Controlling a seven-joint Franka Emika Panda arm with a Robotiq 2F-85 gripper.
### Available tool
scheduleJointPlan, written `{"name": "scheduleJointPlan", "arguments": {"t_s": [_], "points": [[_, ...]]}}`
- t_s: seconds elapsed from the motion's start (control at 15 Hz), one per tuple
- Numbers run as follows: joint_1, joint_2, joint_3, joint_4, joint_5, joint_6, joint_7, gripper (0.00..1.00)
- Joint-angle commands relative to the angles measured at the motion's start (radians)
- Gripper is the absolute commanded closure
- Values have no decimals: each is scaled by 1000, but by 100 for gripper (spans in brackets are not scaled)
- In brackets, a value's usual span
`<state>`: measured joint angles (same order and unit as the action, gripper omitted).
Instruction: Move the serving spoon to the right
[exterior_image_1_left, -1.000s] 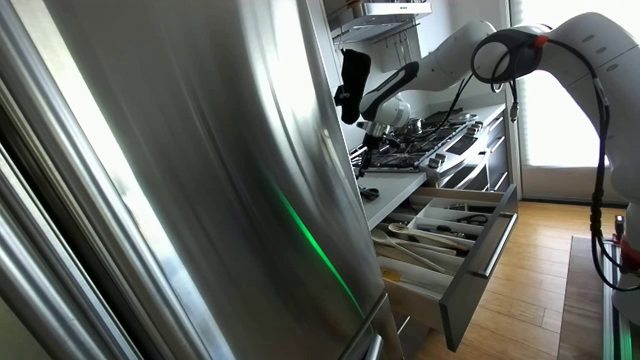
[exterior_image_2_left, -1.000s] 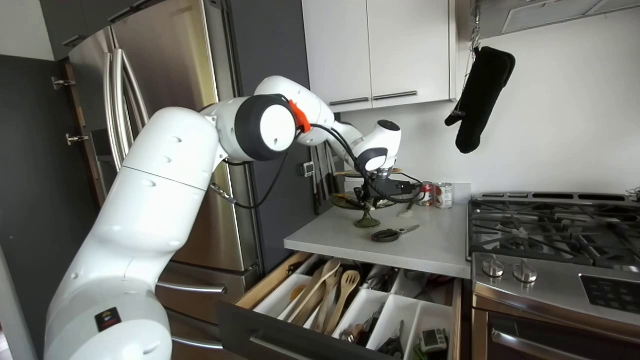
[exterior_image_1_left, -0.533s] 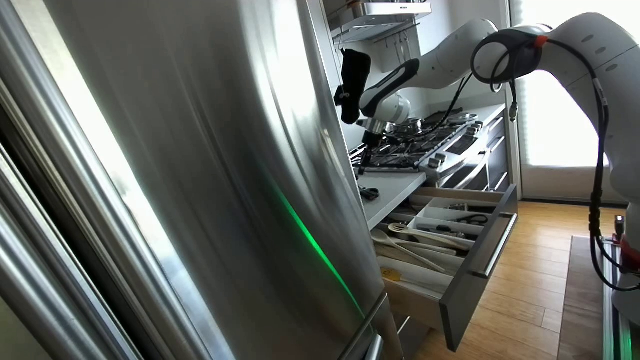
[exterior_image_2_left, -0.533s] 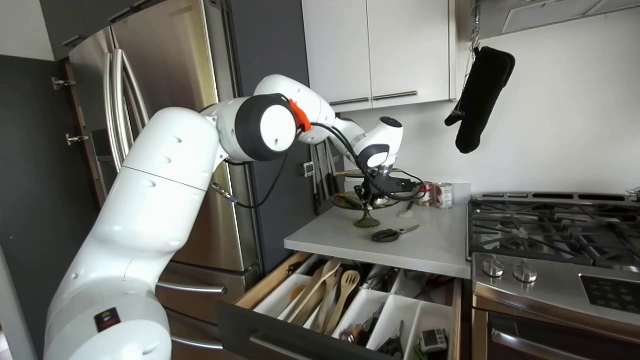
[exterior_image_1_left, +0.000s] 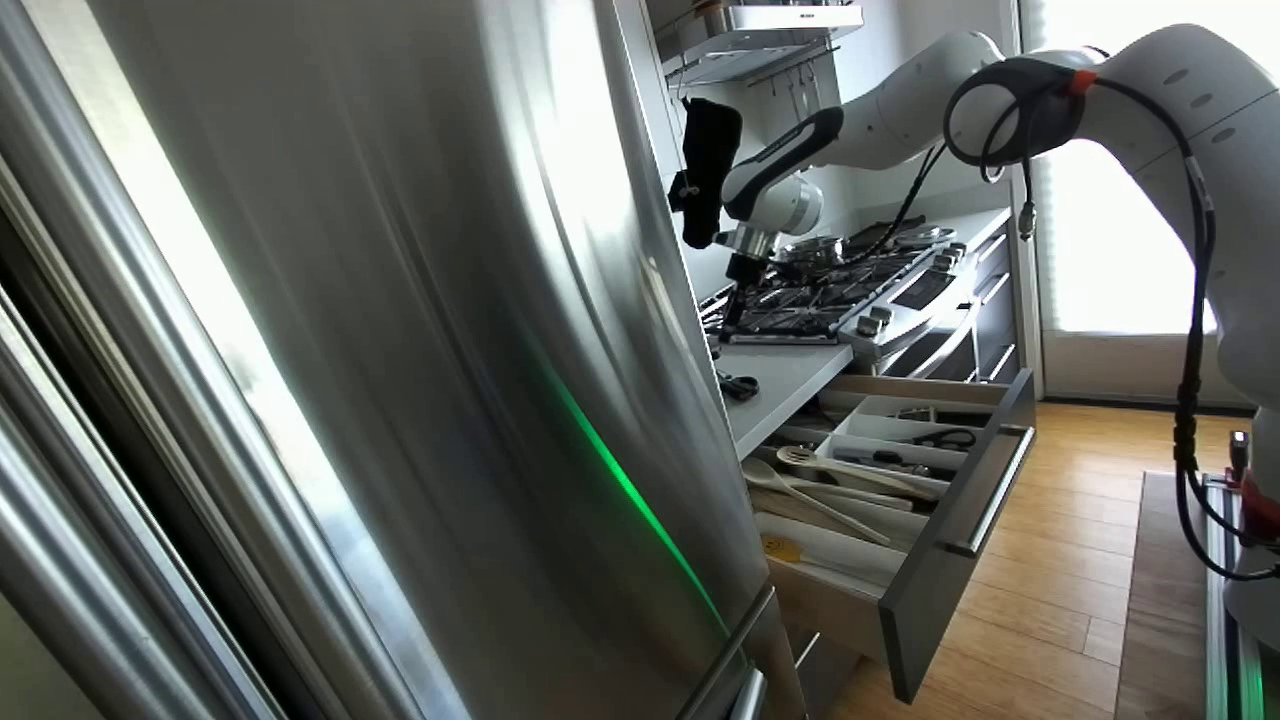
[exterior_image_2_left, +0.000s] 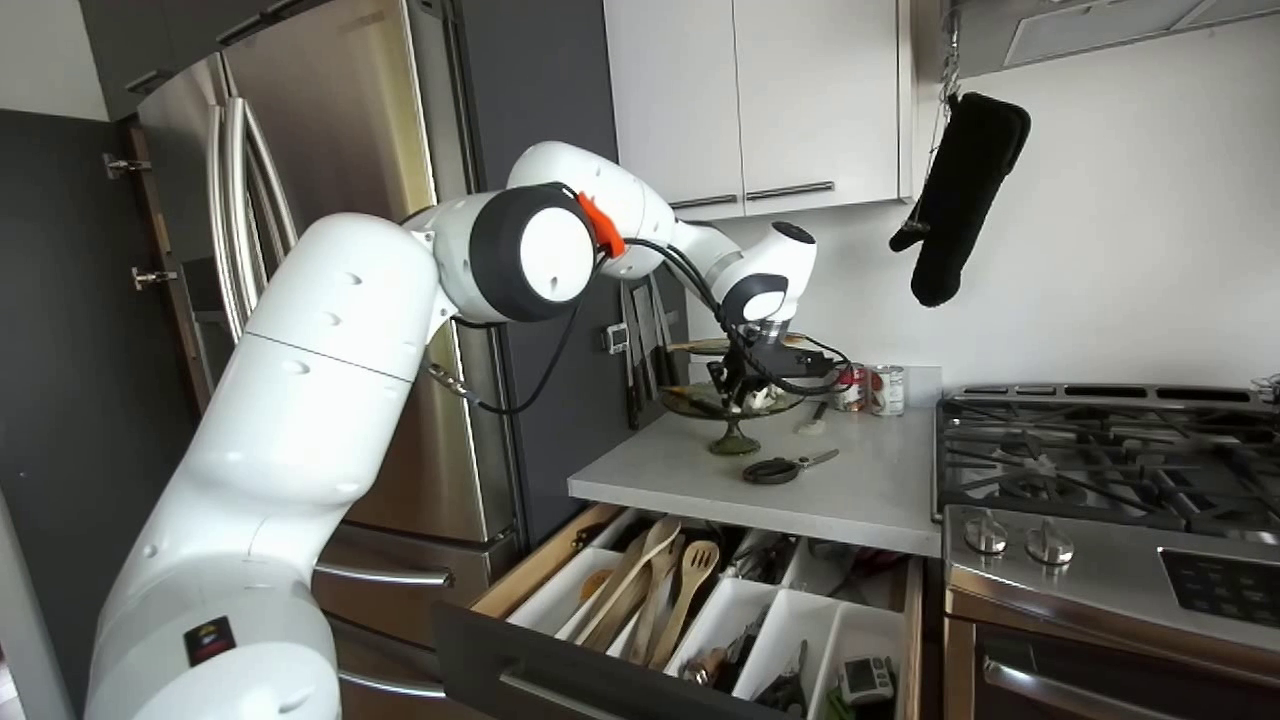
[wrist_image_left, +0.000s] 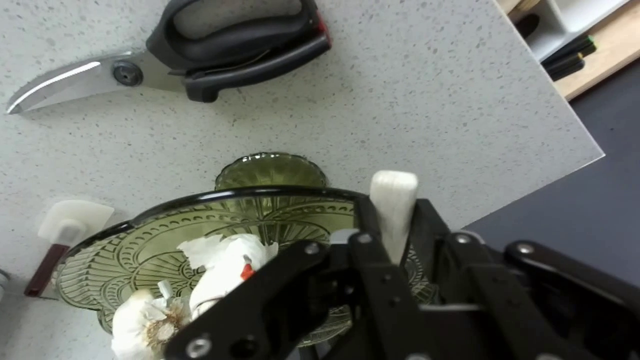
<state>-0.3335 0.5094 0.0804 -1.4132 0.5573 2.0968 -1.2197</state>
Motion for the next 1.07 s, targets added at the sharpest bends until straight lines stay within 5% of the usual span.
{"name": "scheduleJointPlan", "arguments": {"t_s": [0.0,0.47,1.0], "points": [[-33,-2,4,19,54,-73,-27,94],[-53,3,-11,37,146,-118,-37,94],[-27,13,-46,22,74,-93,-72,94]]}}
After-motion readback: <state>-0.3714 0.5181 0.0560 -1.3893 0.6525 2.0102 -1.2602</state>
